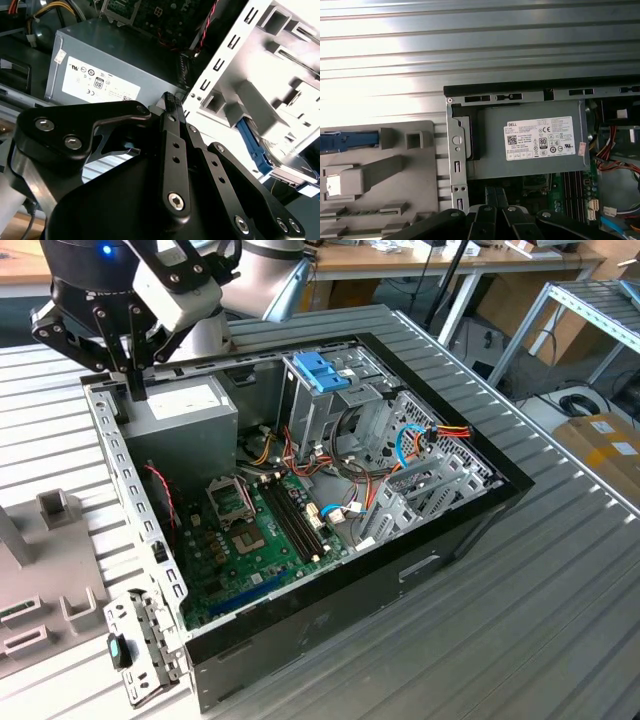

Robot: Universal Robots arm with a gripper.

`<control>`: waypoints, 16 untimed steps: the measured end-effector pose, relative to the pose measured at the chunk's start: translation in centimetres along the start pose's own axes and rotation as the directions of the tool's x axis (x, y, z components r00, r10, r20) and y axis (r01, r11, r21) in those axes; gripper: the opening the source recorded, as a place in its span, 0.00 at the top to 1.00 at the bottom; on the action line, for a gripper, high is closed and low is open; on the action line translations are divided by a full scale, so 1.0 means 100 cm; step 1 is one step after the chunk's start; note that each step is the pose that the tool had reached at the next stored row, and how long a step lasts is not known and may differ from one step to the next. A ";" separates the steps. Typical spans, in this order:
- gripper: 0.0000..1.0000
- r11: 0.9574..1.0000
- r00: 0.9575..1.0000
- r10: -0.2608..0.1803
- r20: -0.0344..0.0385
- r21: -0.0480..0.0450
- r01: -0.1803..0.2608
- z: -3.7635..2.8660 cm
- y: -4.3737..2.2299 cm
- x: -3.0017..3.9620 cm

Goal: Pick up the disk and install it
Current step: 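Reach for the disk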

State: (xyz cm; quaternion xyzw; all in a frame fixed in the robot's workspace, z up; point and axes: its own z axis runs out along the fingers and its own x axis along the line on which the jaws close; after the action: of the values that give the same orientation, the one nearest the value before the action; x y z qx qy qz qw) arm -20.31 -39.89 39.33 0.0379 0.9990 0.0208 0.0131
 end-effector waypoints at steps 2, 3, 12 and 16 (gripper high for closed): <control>0.90 1.000 1.000 0.000 0.000 0.000 0.000 0.0000 -0.0001 0.0011; 0.90 1.000 1.000 0.000 0.000 0.000 0.000 0.0000 -0.0001 0.0017; 0.90 1.000 1.000 0.000 0.000 0.000 0.000 -0.0001 -0.0005 0.0068; 0.90 1.000 1.000 0.000 0.000 0.000 0.000 -0.0002 -0.0007 0.0090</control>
State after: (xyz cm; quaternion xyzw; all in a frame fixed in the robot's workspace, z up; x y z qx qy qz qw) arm -21.22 -39.89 39.32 0.0379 0.9990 0.0208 0.0131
